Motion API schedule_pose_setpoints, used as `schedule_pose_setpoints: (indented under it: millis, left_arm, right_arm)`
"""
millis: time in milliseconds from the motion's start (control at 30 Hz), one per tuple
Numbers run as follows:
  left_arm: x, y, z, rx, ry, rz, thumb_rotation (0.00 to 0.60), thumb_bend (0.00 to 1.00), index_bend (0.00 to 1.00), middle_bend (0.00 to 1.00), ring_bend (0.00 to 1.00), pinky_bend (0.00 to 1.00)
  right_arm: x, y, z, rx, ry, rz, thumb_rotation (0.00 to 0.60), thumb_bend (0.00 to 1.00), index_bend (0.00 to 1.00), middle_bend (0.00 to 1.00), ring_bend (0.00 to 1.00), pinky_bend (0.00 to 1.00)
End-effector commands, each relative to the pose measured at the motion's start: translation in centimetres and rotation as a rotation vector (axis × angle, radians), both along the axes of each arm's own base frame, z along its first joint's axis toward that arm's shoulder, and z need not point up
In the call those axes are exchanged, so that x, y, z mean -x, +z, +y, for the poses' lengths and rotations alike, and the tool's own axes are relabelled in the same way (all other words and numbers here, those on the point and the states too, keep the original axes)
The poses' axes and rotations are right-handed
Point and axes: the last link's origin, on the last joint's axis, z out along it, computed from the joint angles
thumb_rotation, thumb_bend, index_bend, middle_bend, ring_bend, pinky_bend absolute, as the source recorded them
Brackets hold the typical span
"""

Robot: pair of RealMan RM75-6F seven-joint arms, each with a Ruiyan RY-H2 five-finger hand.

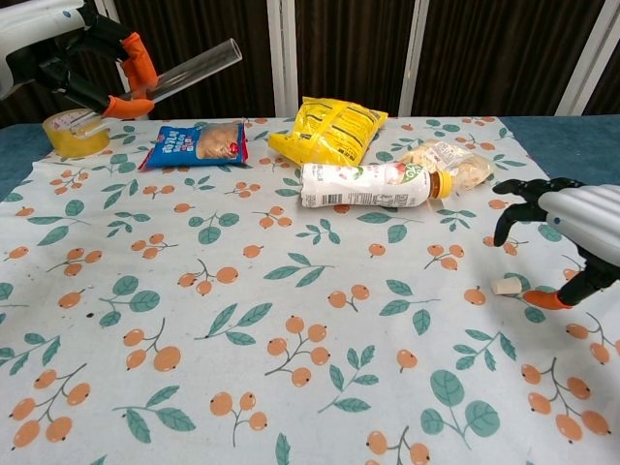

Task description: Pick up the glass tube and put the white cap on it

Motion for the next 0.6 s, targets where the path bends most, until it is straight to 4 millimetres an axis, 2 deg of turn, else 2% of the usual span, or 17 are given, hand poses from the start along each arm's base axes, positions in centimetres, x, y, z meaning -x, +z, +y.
schedule_pose_setpoints:
  millis: [33,333,600]
  left_arm:
    - [0.2,0.1,0.0,0.0,-0.001,0.001,0.6,0.73,0.69,0.66,0.19,0.08]
    - [0.3,0.1,0.2,0.003,-0.005,0.0,0.6,0.73,0.69,0.66,0.19,0.09]
    - [0.2,0.1,0.0,-0.001,-0.018,-0.006,0.6,0.73,0.69,0.66,0.19,0.09]
  right_arm:
    - [-0.3,-0.8,-0.7,-0.003,0.015,0.018,0.6,0.27,0.39,0.08,0.0,0.0]
    - [0.8,-1.2,-2.2,0.016,-0.002,0.053,0.6,0.27,0.41,0.09,0.0,0.0]
    - [2.1,-1.6,-2.4,0.006,-0.012,0.078,0.6,0.28,0.45,0.11,0.0,0.0]
